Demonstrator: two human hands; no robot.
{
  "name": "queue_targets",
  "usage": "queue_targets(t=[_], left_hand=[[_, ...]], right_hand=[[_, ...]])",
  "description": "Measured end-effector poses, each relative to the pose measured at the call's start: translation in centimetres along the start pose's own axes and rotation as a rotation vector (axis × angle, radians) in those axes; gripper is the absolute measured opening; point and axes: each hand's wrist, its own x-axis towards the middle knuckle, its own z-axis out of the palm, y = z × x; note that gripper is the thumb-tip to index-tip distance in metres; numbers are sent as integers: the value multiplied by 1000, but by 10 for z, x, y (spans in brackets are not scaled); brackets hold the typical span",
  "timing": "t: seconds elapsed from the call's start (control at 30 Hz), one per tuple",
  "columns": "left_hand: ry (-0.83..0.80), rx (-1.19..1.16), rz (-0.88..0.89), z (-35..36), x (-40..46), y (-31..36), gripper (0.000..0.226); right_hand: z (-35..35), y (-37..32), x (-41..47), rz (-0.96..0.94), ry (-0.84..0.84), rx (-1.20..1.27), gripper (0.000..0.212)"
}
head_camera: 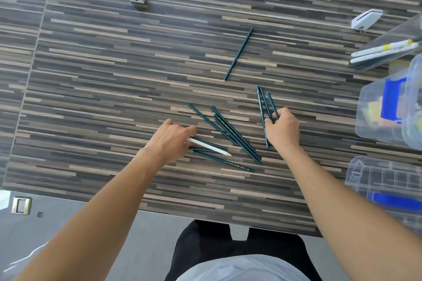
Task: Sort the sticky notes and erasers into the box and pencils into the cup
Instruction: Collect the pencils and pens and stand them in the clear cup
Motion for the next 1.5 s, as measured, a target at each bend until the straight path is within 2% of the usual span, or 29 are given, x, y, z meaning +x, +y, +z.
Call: queue_targets(t=[0.17,0.4,0.57,0.7,0.87,1.07,1.17,1.27,1.5], left_hand=[[-1,-47,24,0,5,-2,14],[-9,-111,23,4,2,-3,13],[62,-159,3,4,-10,-4,9],[103,-148,-34,3,-23,-4,24],[144,-56,-41,-1,-42,-1,33],[158,-91,-42,5,-59,2,41],[133,-229,-54,12,-63,4,25],[146,-256,-50,16,-66,4,7],[69,-100,-145,22,-56,0,31]], right_hand=[[0,0,5,27,-5,5,14],[4,-3,6,53,-2,-74,19],[3,-3,4,16,33,-73,16],[0,-4,-1,23,68,-44,14],[-3,-5,-10,-18,76,-68,25],[-4,-1,-20,-50,53,-22,14],[-4,0,-26,-27,46,9,12],[-4,0,-30,-24,45,20,9],[2,-3,-28,-49,58,9,17]])
